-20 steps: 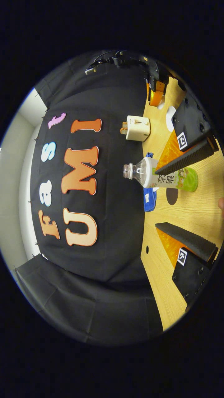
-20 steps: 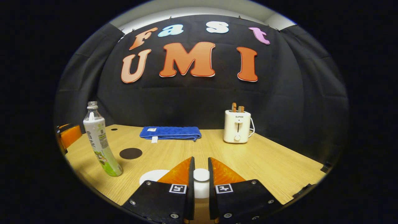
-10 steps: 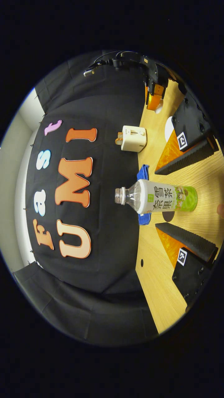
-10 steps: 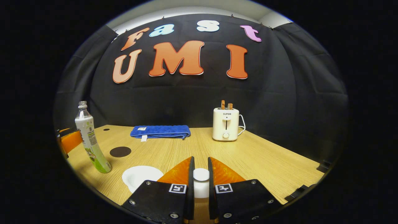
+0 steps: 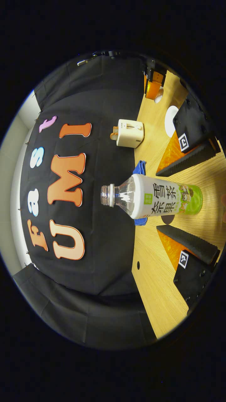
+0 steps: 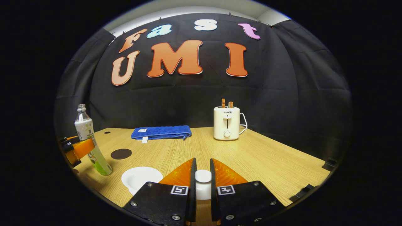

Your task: Open the teacup lid with one hand, grasp the water bottle and pour water into the teacup with the other hand; after pouring, place the water bottle on the coaster and then close the teacup lid.

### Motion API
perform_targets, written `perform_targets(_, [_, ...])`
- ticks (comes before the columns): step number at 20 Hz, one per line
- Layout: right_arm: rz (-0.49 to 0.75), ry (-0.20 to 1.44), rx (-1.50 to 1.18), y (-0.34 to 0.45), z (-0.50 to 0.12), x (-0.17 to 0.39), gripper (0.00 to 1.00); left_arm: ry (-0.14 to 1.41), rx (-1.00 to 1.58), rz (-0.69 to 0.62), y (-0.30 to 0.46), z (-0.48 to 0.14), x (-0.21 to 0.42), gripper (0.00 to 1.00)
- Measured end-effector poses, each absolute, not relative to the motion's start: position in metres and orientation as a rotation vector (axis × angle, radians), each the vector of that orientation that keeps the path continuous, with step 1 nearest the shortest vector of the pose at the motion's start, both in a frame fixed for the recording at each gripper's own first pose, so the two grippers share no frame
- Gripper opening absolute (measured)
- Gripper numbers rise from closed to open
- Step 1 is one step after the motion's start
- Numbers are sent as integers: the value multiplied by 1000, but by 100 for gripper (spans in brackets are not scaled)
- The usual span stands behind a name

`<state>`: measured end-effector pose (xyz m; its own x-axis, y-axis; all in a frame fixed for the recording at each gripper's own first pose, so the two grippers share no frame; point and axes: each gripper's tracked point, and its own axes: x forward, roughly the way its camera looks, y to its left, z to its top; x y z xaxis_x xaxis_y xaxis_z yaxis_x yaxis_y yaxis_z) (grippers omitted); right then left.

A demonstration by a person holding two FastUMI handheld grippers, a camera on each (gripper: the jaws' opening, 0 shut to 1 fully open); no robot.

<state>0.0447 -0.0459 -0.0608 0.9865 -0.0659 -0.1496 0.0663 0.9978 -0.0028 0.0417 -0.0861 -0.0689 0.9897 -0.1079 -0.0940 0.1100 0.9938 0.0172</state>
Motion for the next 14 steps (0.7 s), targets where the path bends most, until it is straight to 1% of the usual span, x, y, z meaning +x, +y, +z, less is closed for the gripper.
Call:
perform_targets(5, [-55, 162, -11, -43, -65, 45, 19, 98, 15, -106, -85, -72, 47, 99])
perform_targets(8, [-51, 162, -9, -42, -66, 44, 19, 100, 11, -139, -91, -74, 49, 99])
perform_targets(11, [-53, 157, -1, -44, -63, 44, 19, 98, 23, -136, -90, -76, 53, 72])
perform_targets(12, [-54, 156, -1, -45, -62, 43, 19, 90, 27, -126, -88, -75, 52, 70])
perform_targets(14, [-56, 158, -2, -47, -62, 42, 19, 99, 25, -147, -92, -76, 53, 61])
